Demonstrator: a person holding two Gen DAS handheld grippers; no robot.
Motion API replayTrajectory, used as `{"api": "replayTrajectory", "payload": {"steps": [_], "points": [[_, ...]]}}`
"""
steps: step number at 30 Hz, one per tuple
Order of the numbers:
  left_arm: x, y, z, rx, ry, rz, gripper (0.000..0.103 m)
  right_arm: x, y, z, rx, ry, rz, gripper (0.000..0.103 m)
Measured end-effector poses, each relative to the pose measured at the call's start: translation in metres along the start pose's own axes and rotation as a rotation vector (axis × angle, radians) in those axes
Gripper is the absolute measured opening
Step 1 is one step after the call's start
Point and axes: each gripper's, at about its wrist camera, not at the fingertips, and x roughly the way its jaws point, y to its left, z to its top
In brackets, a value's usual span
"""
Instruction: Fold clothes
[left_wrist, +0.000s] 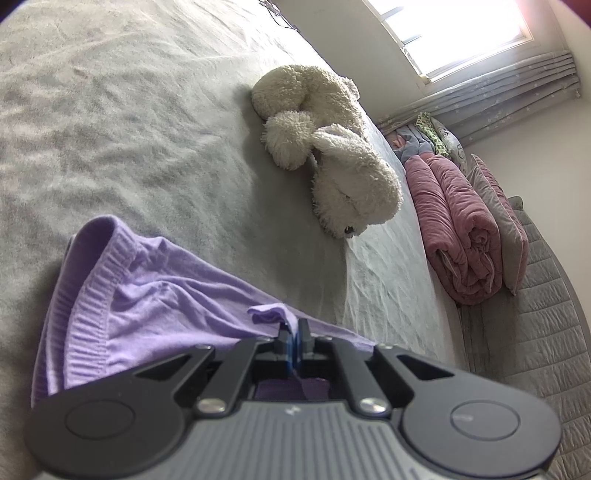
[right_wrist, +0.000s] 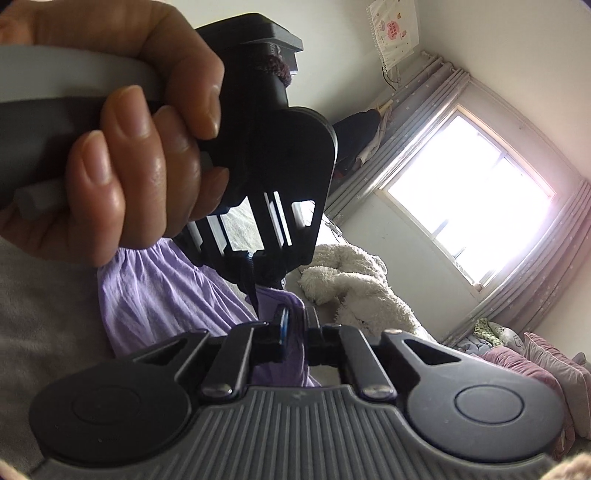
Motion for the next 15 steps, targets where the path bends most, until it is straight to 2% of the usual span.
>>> {"api": "replayTrajectory", "payload": {"steps": [15], "points": [[-0.003, -0.002, 0.001, 0.024, -0.024, 0.016, 0.002, -0.016, 0.007, 0.008, 0.063, -0.041, 0.068, 0.003]]}}
